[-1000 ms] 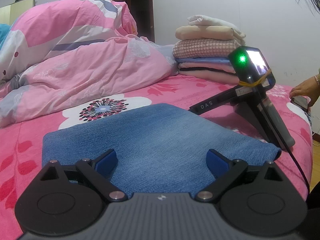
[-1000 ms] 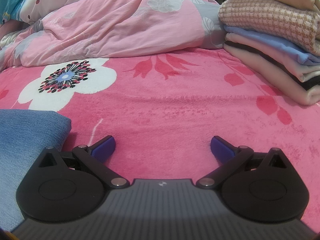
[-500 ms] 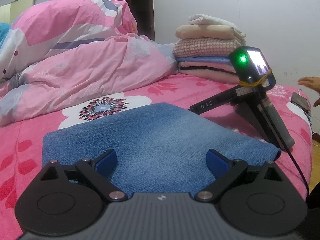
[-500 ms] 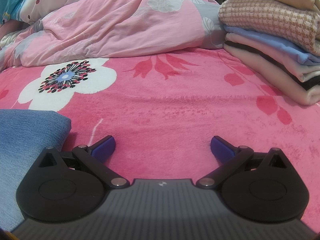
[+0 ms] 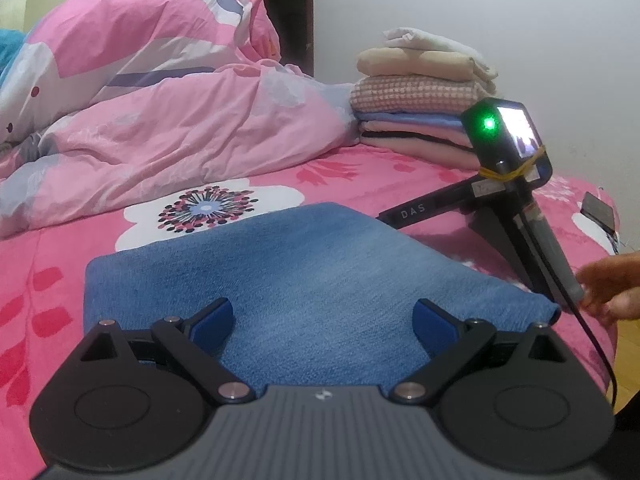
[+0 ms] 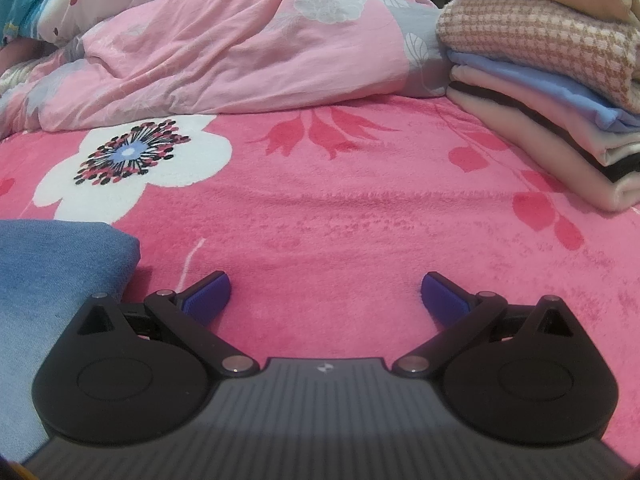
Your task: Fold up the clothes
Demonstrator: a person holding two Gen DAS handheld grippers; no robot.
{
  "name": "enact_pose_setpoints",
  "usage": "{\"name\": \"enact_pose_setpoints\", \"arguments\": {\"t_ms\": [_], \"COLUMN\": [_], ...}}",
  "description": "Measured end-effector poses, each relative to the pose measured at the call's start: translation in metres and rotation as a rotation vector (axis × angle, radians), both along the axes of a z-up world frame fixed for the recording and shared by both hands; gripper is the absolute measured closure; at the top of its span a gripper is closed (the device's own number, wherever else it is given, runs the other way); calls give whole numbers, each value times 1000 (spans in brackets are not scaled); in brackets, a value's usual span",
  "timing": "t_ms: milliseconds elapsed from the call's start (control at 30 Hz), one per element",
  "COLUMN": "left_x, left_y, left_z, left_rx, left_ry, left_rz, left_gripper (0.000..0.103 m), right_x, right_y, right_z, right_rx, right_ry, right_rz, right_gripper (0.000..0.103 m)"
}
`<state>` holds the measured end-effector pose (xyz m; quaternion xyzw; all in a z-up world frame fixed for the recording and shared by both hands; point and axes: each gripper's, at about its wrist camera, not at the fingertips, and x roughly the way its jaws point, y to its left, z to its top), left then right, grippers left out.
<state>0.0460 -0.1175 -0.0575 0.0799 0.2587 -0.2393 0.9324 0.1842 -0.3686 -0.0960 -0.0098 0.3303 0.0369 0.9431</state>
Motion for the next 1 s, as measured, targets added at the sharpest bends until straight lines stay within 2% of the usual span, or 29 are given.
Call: {"name": "enact_pose_setpoints", "arguments": {"t_ms": [167, 500, 1000], "left_x": [-1, 1, 1], "left_y": [7, 6, 1], "left_z": [-2, -1, -1], "left_rx": [-45, -62, -43], "left_ry": [1, 9, 12], "left_rz": [-3, -1, 26], "left_gripper": [6, 6, 6], "right_x": [0, 0, 0], "right_y": [0, -1, -2], "right_z": [0, 0, 1], "right_rx": [6, 8, 17], "right_ry": [2, 3, 10], "right_rz": [-1, -1, -2], "right_gripper": [1, 1, 1]}}
